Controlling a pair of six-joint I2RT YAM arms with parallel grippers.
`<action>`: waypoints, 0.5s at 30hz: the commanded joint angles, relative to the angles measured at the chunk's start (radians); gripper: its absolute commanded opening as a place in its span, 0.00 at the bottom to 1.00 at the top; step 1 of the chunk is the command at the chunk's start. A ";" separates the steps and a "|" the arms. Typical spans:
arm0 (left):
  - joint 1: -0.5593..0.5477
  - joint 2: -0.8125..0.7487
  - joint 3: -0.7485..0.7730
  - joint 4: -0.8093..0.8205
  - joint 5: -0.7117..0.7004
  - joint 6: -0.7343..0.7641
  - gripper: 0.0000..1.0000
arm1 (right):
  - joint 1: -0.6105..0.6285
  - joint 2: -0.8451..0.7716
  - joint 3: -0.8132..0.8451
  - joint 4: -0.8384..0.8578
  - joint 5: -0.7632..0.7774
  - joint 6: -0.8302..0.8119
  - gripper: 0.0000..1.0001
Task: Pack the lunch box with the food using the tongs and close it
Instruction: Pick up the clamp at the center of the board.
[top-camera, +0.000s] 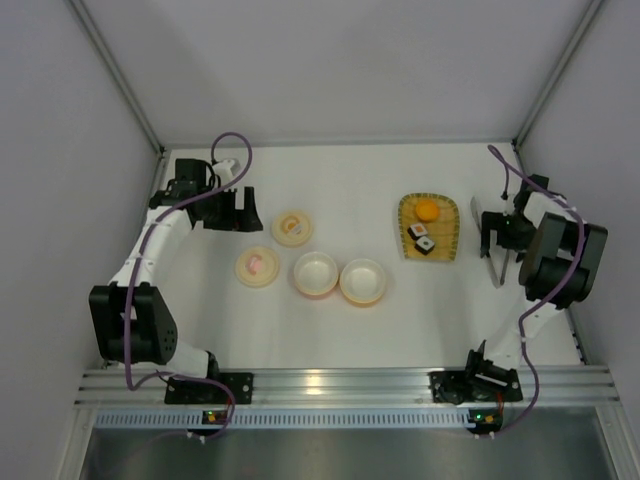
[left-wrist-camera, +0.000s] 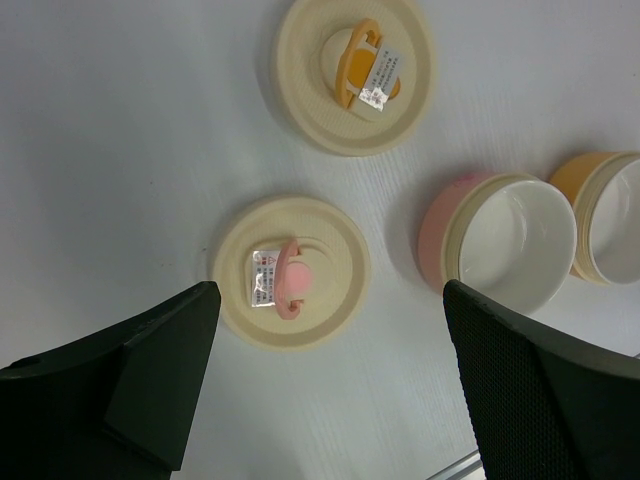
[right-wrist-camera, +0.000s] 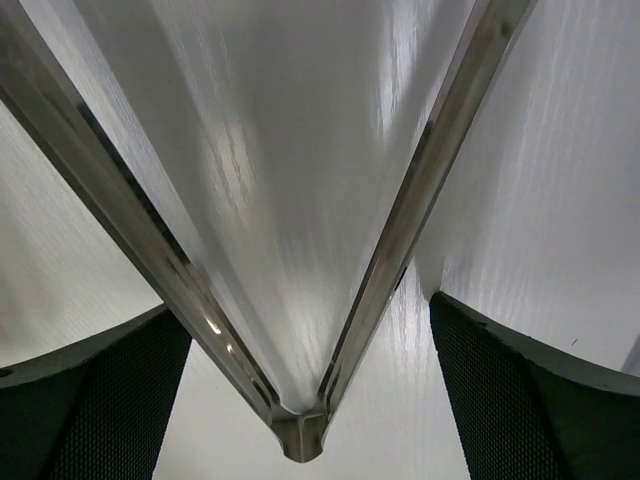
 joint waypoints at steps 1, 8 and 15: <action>0.005 0.002 0.028 0.038 0.004 0.005 0.98 | 0.024 0.090 0.029 0.160 -0.030 0.041 0.98; 0.005 0.013 0.036 0.037 -0.004 0.002 0.98 | 0.031 0.133 0.088 0.162 -0.049 0.043 0.94; 0.005 0.016 0.047 0.034 -0.004 -0.006 0.98 | 0.030 0.159 0.103 0.191 -0.049 0.041 0.95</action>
